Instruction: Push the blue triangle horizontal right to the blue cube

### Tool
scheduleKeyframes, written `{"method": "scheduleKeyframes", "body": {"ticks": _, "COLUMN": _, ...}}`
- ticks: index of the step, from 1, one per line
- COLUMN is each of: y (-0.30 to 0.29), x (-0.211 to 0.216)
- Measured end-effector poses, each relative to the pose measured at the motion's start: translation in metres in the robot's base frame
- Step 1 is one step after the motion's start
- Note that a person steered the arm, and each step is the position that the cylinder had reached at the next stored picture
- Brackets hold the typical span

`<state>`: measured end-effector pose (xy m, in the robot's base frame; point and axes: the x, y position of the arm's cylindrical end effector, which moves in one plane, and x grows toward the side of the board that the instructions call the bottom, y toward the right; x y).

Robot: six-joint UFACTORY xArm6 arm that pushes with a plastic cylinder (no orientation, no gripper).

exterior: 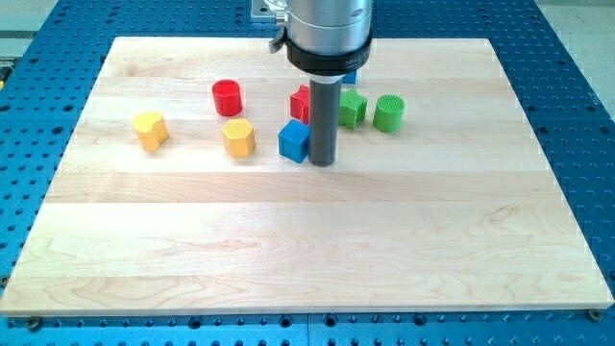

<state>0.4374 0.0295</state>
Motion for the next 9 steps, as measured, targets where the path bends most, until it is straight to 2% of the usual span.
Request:
{"method": "scheduleKeyframes", "body": {"ticks": 1, "y": 0.093, "x": 0.021}}
{"method": "scheduleKeyframes", "body": {"ticks": 2, "y": 0.185, "x": -0.013}}
{"method": "scheduleKeyframes", "body": {"ticks": 3, "y": 0.234, "x": -0.074}}
{"method": "scheduleKeyframes", "body": {"ticks": 4, "y": 0.219, "x": -0.15}}
{"method": "scheduleKeyframes", "body": {"ticks": 5, "y": 0.176, "x": -0.203}}
{"method": "scheduleKeyframes", "body": {"ticks": 6, "y": 0.094, "x": -0.225}}
{"method": "scheduleKeyframes", "body": {"ticks": 7, "y": 0.005, "x": -0.226}}
{"method": "scheduleKeyframes", "body": {"ticks": 8, "y": -0.05, "x": -0.215}}
{"method": "scheduleKeyframes", "body": {"ticks": 9, "y": -0.031, "x": -0.165}}
